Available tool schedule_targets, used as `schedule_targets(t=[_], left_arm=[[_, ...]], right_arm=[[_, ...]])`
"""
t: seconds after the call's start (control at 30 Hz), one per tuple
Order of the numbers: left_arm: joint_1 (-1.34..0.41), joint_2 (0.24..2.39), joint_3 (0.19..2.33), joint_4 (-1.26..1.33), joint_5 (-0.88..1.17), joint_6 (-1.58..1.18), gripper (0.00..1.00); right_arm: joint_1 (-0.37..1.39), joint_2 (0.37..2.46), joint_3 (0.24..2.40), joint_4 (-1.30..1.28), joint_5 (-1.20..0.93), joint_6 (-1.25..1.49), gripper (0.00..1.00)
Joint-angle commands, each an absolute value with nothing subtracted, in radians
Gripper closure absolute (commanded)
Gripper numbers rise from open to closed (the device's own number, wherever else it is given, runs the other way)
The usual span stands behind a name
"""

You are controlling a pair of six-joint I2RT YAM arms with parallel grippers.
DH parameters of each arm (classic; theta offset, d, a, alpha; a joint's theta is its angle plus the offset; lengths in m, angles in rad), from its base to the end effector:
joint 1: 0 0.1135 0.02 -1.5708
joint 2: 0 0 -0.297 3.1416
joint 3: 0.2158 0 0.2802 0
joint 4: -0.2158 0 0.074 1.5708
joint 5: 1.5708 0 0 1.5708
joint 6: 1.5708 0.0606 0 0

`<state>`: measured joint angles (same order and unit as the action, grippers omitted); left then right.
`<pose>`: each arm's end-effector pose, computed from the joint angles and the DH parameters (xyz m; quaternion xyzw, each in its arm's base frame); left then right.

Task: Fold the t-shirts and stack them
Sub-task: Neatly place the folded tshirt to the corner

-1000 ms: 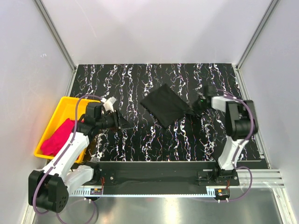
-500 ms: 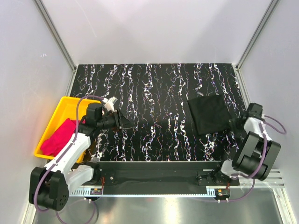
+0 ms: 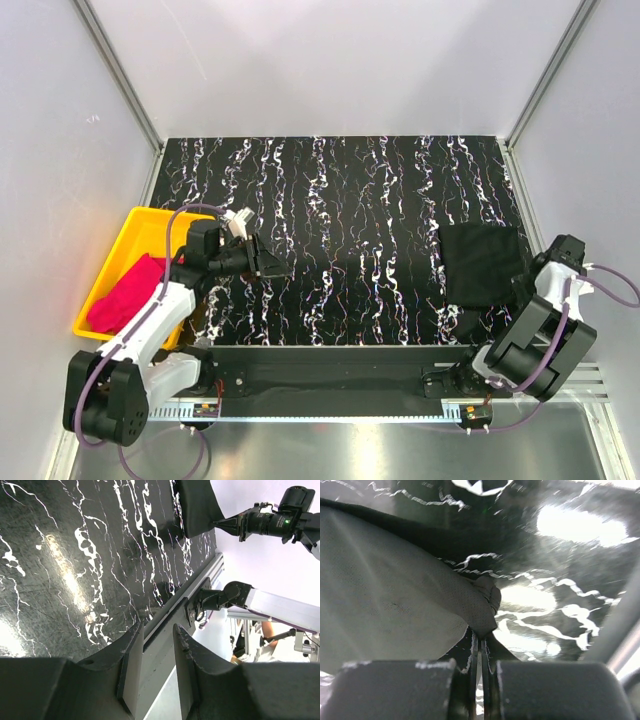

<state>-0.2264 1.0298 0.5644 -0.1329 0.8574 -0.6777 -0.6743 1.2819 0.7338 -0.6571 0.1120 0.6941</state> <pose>0.2163 -0.0968 0.2349 0.0094 0.8272 -0.5162 0.2218 0.1897 -0.1603 0.1814 0.6284 0.7544 -0.0532 0.1820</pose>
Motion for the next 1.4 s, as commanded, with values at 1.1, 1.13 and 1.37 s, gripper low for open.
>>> schedule_targets(t=[1.1,1.13,1.37], left_arm=[[-0.186,1.206,0.609,-0.003,0.997,-0.660,0.66],[-0.187,1.207,0.609,-0.003,1.000,-0.660,0.66],[-0.186,1.210,0.612,-0.005,1.005,-0.664,0.66]], right_arm=[[-0.747,1.307,0.968,-0.882,0.359,0.518,1.00],[-0.747,1.307,0.969,-0.881,0.362,0.518,1.00],[-0.747,1.293,0.992,-0.922,0.365,0.531,0.64]])
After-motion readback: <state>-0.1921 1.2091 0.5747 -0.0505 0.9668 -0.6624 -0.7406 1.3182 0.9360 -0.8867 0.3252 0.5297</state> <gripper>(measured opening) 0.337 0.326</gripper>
